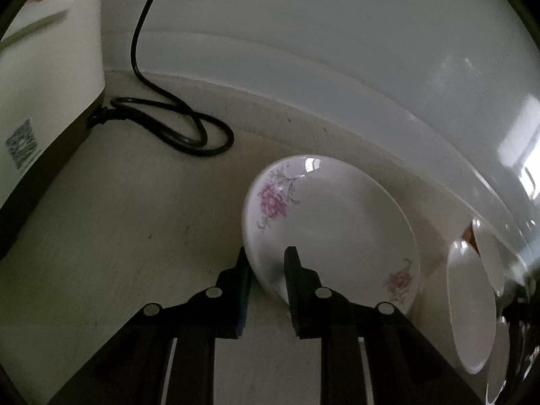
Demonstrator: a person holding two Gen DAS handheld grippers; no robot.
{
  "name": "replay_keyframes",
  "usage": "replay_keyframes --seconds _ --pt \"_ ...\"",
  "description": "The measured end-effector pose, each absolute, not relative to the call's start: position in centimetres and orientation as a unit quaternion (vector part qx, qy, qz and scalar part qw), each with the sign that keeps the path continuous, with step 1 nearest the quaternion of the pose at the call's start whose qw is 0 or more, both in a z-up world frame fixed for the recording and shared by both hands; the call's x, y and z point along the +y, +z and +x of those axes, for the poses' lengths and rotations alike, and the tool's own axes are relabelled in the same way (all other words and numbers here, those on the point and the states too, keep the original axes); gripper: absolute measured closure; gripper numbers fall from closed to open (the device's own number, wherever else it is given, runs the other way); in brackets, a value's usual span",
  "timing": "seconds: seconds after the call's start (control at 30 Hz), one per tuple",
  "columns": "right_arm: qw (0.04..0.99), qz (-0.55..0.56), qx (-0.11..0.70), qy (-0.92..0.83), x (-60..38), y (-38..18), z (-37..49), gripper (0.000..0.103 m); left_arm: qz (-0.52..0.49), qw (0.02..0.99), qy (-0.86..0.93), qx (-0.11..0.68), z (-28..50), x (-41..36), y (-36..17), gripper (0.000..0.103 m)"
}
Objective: Organize plates and bowls
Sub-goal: 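Grip a pink-flowered plate rim with the left tool while the right tool grips another flowered plate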
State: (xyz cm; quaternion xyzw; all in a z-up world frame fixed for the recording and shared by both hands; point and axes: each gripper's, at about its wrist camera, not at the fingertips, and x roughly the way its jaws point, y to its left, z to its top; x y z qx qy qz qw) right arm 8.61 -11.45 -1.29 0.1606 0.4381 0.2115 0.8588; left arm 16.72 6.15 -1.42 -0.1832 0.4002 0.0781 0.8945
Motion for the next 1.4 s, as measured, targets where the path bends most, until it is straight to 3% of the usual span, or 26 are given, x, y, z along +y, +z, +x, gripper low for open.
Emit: replay_keyframes --seconds 1.0,1.1,1.17,1.2,1.4 --pt "0.865 0.163 0.439 0.181 -13.7 -1.3 8.7 0.024 -0.128 0.903 -0.009 0.41 1.5 3.9 -2.1 0.075" --pt "0.867 0.148 0.441 0.18 -13.1 -1.5 8.7 0.024 -0.122 0.903 -0.003 0.411 1.4 3.8 -1.9 0.065" --pt "0.872 0.13 0.438 0.177 -12.6 -1.5 8.8 0.024 -0.122 0.904 0.007 0.41 1.6 3.9 -1.7 0.04" --pt "0.874 0.121 0.437 0.174 -12.3 -1.5 8.8 0.024 -0.127 0.905 0.011 0.407 1.4 4.0 -1.5 0.036" --pt "0.873 0.097 0.438 0.194 -11.6 -1.4 8.6 0.024 -0.148 0.903 0.02 0.403 2.6 5.0 -1.4 0.034"
